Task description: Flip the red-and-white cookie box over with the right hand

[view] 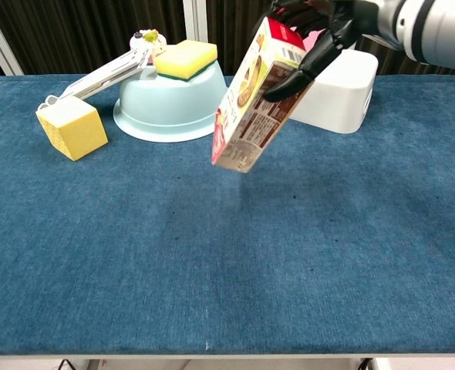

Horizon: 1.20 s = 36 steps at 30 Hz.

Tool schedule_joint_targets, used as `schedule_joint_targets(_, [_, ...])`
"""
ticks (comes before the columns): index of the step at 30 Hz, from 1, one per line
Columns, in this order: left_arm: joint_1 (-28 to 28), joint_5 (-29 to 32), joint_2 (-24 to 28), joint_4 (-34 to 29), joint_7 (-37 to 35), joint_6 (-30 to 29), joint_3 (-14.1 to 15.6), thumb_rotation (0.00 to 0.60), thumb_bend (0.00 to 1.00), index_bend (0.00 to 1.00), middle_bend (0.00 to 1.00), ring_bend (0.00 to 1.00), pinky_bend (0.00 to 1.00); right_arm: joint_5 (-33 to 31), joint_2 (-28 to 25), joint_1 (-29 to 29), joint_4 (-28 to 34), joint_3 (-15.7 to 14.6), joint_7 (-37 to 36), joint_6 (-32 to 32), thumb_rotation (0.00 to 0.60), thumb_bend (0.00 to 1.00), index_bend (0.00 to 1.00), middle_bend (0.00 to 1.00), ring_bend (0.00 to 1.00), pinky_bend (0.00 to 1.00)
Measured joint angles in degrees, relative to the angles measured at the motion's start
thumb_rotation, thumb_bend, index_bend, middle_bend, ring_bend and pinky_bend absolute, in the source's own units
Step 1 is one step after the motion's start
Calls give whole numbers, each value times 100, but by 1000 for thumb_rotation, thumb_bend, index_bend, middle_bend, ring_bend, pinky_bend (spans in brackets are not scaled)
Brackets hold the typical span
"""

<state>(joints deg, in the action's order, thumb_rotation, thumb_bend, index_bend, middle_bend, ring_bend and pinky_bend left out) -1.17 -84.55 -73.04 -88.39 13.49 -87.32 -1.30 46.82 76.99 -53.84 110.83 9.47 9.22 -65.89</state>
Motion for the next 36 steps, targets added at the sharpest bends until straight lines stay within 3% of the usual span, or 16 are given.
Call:
schedule_joint_targets(5, [-33, -11, -20, -55, 79, 26, -9, 600, 126, 0, 0, 0, 0, 1190, 327, 550, -902, -128, -1908, 129, 549, 163, 408, 350, 322, 450])
schedule_joint_targets(12, [-66, 0, -28, -133, 182, 67, -11, 600, 125, 0, 0, 0, 0, 2628, 1293, 1086, -3153, -359, -4642, 221, 550, 163, 389, 350, 303, 413])
schedule_joint_targets(18, [-75, 25, -33, -148, 210, 92, -6, 600, 125, 0, 0, 0, 0, 3345, 2371, 1341, -5021, -479, -5927, 165, 550, 163, 351, 350, 276, 353])
schedule_joint_targets(20, [-74, 29, -31, -147, 208, 91, -6, 600, 125, 0, 0, 0, 0, 3521, 2707, 1413, -5525, -511, -6202, 114, 550, 163, 314, 349, 246, 309])
schedule_joint_targets(23, [-70, 38, -25, -135, 191, 89, -5, 600, 125, 0, 0, 0, 0, 3786, 2999, 1519, -6039, -598, -6392, 20, 550, 163, 89, 243, 80, 106])
schedule_joint_targets(25, [-72, 54, -23, -120, 180, 103, -6, 600, 125, 0, 0, 0, 0, 3919, 3023, 1577, -6137, -701, -6457, 3, 551, 164, 5, 124, 6, 16])
schedule_joint_targets(28, [-82, 65, -28, -93, 167, 122, -9, 600, 126, 0, 0, 0, 0, 3990, 2855, 1657, -6007, -815, -6355, 23, 550, 171, 0, 24, 0, 0])
schedule_joint_targets(36, [-120, 48, -63, -31, 98, 149, -21, 600, 125, 0, 0, 0, 0, 3868, 1817, 1908, -4738, -966, -5115, 218, 565, 173, 0, 0, 0, 0])
